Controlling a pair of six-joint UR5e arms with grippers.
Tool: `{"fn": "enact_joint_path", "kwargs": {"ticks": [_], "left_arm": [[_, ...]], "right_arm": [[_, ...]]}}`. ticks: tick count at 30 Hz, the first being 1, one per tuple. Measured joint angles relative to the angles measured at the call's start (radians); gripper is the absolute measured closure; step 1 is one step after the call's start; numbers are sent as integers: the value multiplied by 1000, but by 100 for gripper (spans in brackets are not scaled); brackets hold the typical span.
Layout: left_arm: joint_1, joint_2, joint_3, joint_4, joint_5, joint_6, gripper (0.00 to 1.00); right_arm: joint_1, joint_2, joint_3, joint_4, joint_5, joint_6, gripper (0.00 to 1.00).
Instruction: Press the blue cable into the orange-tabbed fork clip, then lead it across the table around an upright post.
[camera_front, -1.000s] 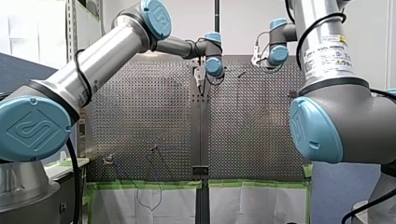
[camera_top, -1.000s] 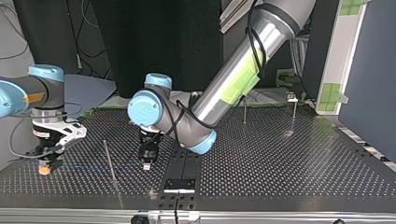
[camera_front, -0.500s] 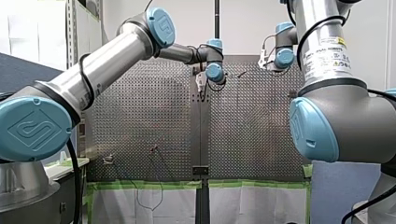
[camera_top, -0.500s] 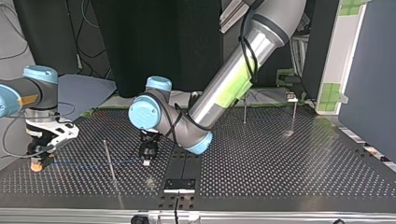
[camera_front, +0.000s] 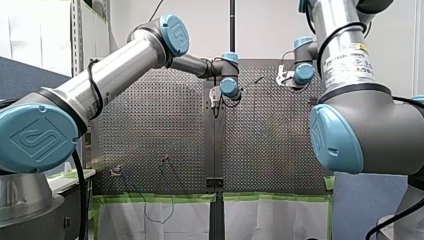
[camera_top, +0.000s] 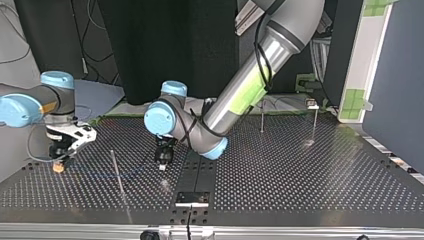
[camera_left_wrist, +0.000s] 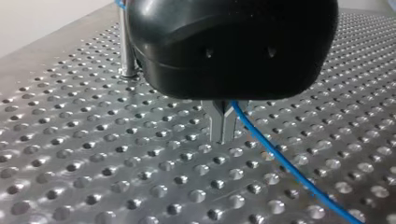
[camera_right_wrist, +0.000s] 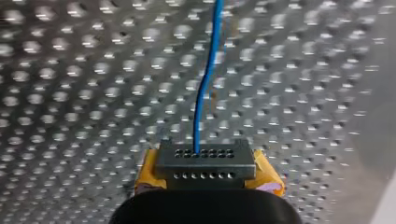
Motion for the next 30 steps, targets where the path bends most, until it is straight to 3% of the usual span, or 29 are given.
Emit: {"fn": "enact_joint_path", "kwargs": {"ticks": [10, 15, 17, 18, 19, 20, 21, 23, 30], "left_arm": [[-9, 0, -5, 6, -3, -1, 99], [-10, 0, -5, 7, -11, -2, 99], [-10, 0, -5, 10, -10, -1, 75], [-11, 0, -5, 13, -10, 1, 75], [-12, 0, -5, 17, -8, 2, 46], [-13, 0, -5, 22, -7, 5, 32], [-14, 0, -5, 25, -6, 7, 32], [-16, 0, -5, 29, -8, 10, 0], [-20, 0, -5, 33, -20, 6, 0]], "right_arm": [[11, 38, 46, -14, -18, -4, 100], [23, 79, 59, -16, -36, -21, 100], [27, 96, 61, -16, -38, -28, 100], [28, 102, 61, -16, -39, -31, 100], [29, 107, 61, -16, -39, -33, 100], [30, 112, 62, -17, -39, -35, 100], [31, 115, 63, -17, -39, -36, 100], [31, 120, 68, -22, -38, -37, 100], [25, 123, 115, -69, -37, -35, 100]]}}
